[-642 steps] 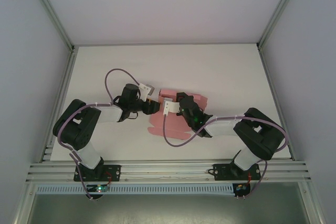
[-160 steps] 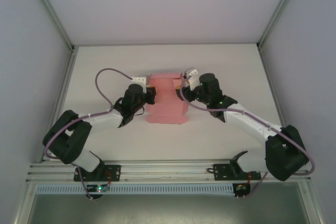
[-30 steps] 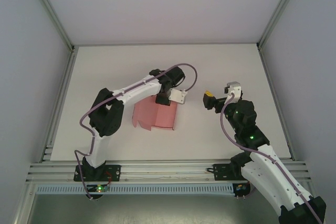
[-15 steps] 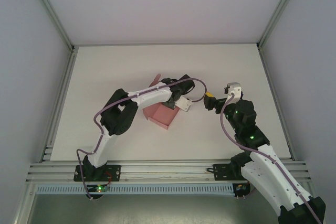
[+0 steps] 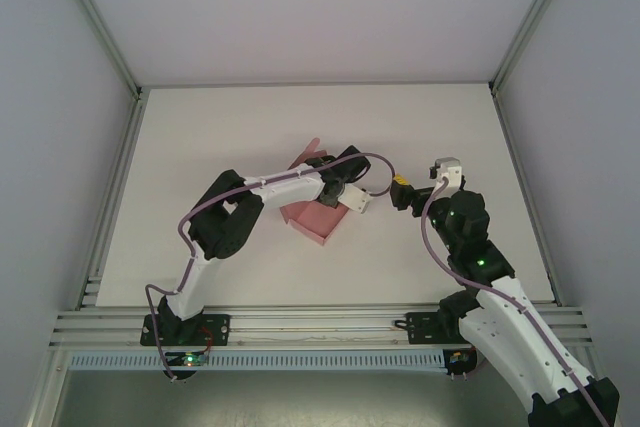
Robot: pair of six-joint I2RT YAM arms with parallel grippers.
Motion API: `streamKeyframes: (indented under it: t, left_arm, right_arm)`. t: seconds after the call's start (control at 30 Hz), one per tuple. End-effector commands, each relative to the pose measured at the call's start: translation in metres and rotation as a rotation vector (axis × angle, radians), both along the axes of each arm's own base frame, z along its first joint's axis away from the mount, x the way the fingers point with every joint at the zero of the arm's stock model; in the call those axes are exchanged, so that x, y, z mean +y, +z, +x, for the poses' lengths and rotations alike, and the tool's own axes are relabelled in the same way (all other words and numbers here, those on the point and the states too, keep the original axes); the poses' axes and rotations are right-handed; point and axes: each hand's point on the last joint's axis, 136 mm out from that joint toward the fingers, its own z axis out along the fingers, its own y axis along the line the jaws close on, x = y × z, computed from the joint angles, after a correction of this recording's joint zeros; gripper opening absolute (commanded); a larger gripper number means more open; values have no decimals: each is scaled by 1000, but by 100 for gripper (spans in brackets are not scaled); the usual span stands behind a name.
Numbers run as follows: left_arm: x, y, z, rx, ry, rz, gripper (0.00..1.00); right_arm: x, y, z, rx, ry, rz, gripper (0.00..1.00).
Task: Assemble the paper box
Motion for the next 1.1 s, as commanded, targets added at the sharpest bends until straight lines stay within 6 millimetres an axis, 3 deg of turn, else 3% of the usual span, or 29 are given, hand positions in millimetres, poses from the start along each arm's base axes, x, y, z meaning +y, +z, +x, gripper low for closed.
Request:
streamKeyframes:
  t: [0.0,0.13,0.3,0.43,0.53,0.67,0.77,0.9,0.97,1.07]
  left_arm:
    - [-12,28,-6,-25,-20,-83,62]
    - [-12,52,-6,-50,-9,-134,75]
    - [-12,82,-12,-73,-4,-213,100]
    - [-14,118,-21,-76,32,-342,100]
    - [-2,160,-11,-48,186,-507,100]
    - [35,225,13,13,503,-826,100]
    - [71,262,24,-29,753,-1080,100]
    - [118,277,6,-82,996,-1249,100]
    - [151,273,-3,-155,1150,-1290,100]
    - [211,251,-16,-314,1393,-1294,100]
  right_arm:
    - [-4,0,-2,-4,-16,16,98]
    - [-5,2,-5,-16,-14,23,98]
    - [-6,3,-5,-16,-19,22,98]
    - [-7,0,-2,0,-26,12,98]
    - [-4,-6,2,23,-10,-1,98]
    - [3,-17,10,73,24,-13,98]
    - [22,-27,16,135,118,-38,98]
    - [62,-46,26,234,276,-86,98]
    - [79,-59,35,282,308,-140,98]
    - [103,-80,47,361,352,-219,91]
